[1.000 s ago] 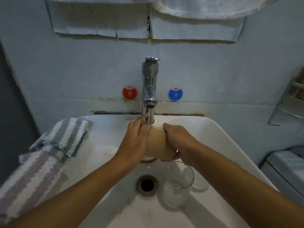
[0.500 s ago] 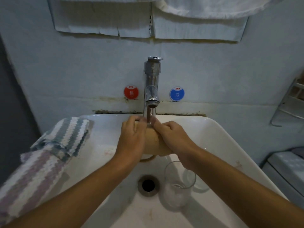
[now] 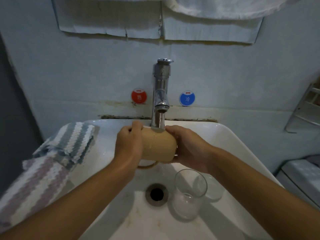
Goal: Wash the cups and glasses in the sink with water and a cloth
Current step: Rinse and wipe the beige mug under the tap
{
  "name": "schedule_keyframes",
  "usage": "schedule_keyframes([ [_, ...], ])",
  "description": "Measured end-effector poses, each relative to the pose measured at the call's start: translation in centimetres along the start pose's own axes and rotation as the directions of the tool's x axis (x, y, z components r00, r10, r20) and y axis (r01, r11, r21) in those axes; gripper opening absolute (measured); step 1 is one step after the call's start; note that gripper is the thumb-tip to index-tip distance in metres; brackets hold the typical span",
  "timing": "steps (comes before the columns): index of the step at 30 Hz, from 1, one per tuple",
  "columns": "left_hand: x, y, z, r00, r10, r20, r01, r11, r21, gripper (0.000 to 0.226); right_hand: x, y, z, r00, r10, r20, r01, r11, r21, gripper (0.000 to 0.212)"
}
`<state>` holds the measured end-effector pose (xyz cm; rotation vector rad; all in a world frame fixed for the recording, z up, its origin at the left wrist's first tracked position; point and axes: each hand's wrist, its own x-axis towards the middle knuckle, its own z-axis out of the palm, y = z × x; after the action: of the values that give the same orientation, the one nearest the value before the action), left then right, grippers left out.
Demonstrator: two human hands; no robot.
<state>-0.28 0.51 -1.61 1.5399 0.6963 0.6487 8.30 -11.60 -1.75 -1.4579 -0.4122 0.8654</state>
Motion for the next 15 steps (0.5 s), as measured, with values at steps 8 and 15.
schedule_keyframes([
  [8,-0.4,0.0,0.1,0.997,-0.038,0.064,0.041,0.998,-0.038,0.029,-0.8,-0.4,0.8,0.996,0.011,-0.092,-0.015,0.999,-0.040,0.043],
  [15,-0.1,0.6,-0.4,0.987,-0.098,0.124,0.097,0.995,0.016,0.029,-0.8,0.0,1.4,0.992,-0.082,-0.097,0.071,0.992,-0.105,0.031],
])
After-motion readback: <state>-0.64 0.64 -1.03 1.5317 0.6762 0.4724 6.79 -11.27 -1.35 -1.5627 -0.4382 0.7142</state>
